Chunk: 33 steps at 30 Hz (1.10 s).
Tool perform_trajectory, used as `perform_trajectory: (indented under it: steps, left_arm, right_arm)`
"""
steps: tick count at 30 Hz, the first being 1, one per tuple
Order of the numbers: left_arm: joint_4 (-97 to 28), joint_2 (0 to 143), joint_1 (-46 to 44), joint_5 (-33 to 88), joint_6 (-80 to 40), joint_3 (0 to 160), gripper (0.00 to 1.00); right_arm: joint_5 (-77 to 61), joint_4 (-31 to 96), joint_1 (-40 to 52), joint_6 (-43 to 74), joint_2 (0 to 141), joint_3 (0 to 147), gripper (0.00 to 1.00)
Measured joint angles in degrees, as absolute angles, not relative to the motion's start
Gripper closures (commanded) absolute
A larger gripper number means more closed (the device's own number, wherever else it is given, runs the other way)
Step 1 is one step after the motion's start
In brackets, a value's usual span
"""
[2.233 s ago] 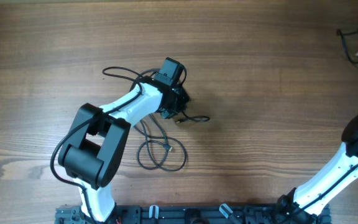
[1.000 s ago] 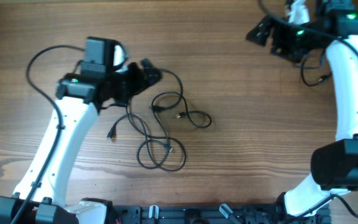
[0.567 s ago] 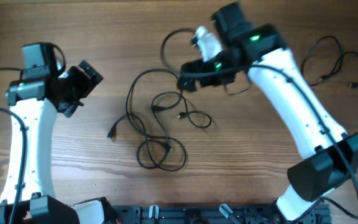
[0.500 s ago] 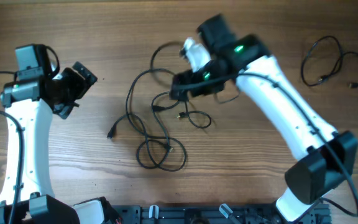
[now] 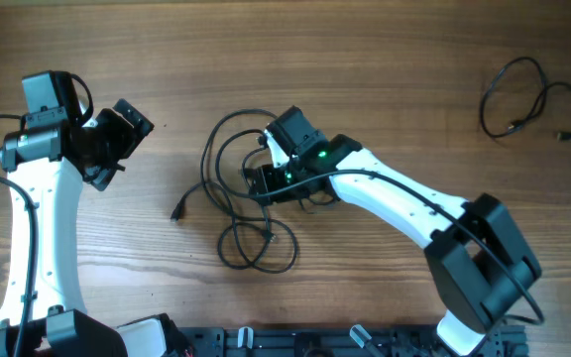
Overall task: Untangle cables
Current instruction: 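Reach the right gripper into the cable pile and grasp a black cable, then carry the grasped cable to the upper right and open the right gripper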
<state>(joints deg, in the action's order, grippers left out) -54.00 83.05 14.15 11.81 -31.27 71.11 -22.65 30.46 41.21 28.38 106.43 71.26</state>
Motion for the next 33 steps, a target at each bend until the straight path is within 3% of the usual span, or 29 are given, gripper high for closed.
perform_trajectory:
  steps: [4,8,16,17,19,27,33]
  left_arm:
    - [-54.0,83.0,14.2,11.8,-31.1,71.1,0.01]
    - [-54.0,83.0,14.2,11.8,-31.1,71.1,0.01]
    - [-53.8,83.0,14.2,11.8,-31.1,71.1,0.01]
    - [-53.8,83.0,14.2,11.8,-31.1,71.1,0.01]
    - [-53.8,83.0,14.2,11.8,-31.1,71.1,0.00]
    - [-53.8,83.0,14.2,11.8,-31.1,71.1,0.00]
    - [-53.9,83.0,14.2,11.8,-31.1,71.1,0.00]
  right_arm:
    - [-22.3,26.0,41.2,30.4,111.0,71.2,0.56]
    - [-22.2,23.1,41.2,32.1,114.0,71.0,0.69]
    - [-20.9,19.2,44.3,34.9,116.0,70.9,0.71]
    - [-20.7,19.2,44.4,35.5,116.4,70.9,0.74]
    - [-20.5,18.8,44.4,37.4,116.8,70.9,0.96]
    - [-20.2,23.5,44.2,36.9,116.2,72.0,0.96]
    - [-16.1,34.1,38.3,28.4,96.6,78.2,0.96]
